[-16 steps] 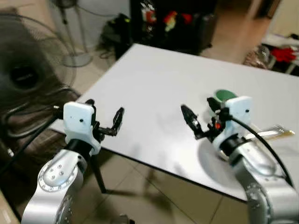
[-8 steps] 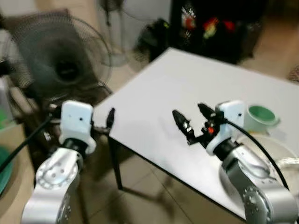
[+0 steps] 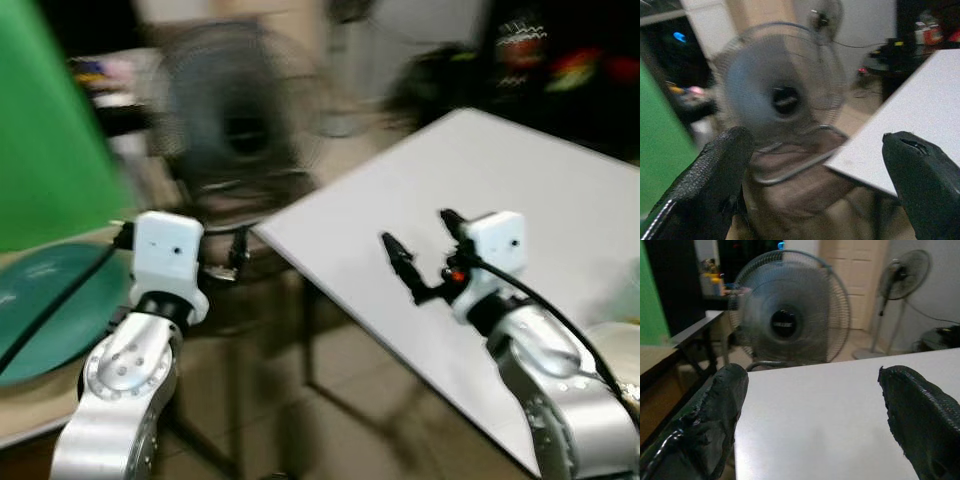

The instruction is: Setting the table

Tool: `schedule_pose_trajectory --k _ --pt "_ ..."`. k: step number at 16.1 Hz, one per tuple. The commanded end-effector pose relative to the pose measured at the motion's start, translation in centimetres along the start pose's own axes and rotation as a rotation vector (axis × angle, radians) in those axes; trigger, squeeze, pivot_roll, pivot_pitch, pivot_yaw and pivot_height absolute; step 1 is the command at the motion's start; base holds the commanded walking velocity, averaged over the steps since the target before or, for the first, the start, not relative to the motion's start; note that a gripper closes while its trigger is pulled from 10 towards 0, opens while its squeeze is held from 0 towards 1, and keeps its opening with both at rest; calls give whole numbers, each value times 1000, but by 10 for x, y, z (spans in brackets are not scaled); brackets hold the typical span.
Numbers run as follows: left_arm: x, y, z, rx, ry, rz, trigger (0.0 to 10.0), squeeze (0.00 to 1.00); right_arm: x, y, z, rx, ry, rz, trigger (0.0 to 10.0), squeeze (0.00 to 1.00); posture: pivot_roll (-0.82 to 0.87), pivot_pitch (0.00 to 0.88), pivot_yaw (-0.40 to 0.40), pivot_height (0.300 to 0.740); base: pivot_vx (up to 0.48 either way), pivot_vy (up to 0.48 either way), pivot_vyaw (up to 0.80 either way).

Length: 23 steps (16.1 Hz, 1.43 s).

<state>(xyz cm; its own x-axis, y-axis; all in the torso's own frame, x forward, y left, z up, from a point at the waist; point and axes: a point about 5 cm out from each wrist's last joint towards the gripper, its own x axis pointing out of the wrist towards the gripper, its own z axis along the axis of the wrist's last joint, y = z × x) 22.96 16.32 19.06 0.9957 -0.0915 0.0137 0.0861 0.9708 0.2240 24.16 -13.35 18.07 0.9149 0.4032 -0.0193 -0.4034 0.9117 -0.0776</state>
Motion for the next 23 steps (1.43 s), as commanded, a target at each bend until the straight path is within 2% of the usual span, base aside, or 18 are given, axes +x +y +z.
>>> schedule_pose_trajectory --k 1,3,5,7,11,17,18,19,20,22,23 --pt "0 5 4 36 -15 29 10000 0 3 7 6 -8 -19 43 10000 1000 -56 33 29 740 0 0 800" --pt "-2 5 3 39 -12 35 10000 0 3 7 7 9 -20 34 10000 1000 -55 36 24 740 0 0 800" --pt "-6 2 2 24 -1 41 10000 0 4 6 -1 103 4 16 10000 1000 -51 39 13 740 0 0 800" --pt "-8 1 0 25 11 36 10000 0 6 9 -7 160 21 33 10000 1000 -48 40 8 740 0 0 800" --pt "-9 3 3 -3 -13 15 10000 0 4 21 -13 179 52 117 10000 1000 -48 42 9 740 0 0 800" --pt "-10 5 6 -4 -25 13 10000 0 4 25 -18 212 77 119 10000 1000 -40 48 7 740 274 0 667" --pt "-12 7 5 -2 -17 12 10000 0 5 22 -18 210 75 88 10000 698 -35 49 2 740 289 0 0" --pt "-13 7 5 -2 -16 13 10000 0 5 22 -17 216 71 89 10000 0 -33 49 0 740 285 0 0" --pt "-14 7 5 -1 -14 14 10000 0 6 22 -16 207 72 96 10000 0 -31 48 -1 740 289 0 0" --pt "-15 8 4 1 -8 4 10000 0 9 18 -7 145 -38 68 10000 0 -28 41 -6 740 289 0 0" --pt "-15 8 3 4 -7 -4 10000 0 9 15 -11 144 24 53 10000 0 -29 40 -7 740 289 0 0"
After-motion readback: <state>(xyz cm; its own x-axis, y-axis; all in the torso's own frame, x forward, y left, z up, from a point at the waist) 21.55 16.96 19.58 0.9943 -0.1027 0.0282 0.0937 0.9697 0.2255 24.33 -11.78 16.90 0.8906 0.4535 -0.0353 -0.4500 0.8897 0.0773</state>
